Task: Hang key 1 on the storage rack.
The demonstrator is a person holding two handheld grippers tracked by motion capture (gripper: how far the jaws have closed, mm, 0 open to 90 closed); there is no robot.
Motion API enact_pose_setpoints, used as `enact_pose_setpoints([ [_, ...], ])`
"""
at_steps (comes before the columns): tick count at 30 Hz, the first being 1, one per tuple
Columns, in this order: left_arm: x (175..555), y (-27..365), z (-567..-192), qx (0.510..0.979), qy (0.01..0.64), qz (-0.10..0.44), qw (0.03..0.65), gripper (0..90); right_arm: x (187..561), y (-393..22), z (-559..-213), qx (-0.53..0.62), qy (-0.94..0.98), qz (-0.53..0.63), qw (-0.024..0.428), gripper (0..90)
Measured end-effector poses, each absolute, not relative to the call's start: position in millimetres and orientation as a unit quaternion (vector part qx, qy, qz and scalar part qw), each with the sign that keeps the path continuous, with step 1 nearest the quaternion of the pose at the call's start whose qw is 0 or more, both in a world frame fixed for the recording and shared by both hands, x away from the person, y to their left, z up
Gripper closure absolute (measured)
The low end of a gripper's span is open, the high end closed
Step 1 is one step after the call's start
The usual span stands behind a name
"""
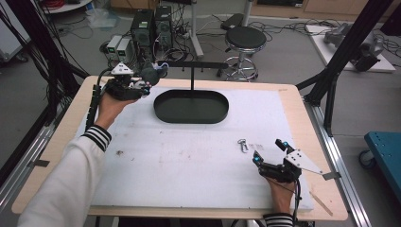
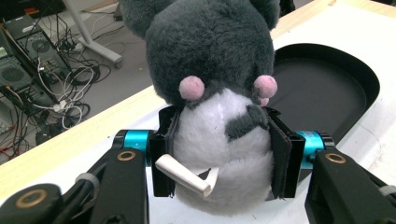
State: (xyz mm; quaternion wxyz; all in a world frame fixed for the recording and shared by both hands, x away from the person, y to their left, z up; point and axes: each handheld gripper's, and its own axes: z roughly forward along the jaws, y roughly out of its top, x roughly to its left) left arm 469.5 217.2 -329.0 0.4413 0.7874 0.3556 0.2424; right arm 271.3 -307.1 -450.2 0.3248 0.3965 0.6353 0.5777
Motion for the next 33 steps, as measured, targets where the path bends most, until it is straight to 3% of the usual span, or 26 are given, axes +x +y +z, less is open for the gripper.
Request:
enact_pose_setpoints([
  [27,478,222,-340,0.789,0.379,0.233,0.424,52.1,271,-307,-450,0.395,0.636,0.577,0.326,2.4],
  [33,477,223,-338,0.783,0.375,0.236,0.435,48.0,271,-307,-450,0.396,0.637,0.576,0.326,2.4],
])
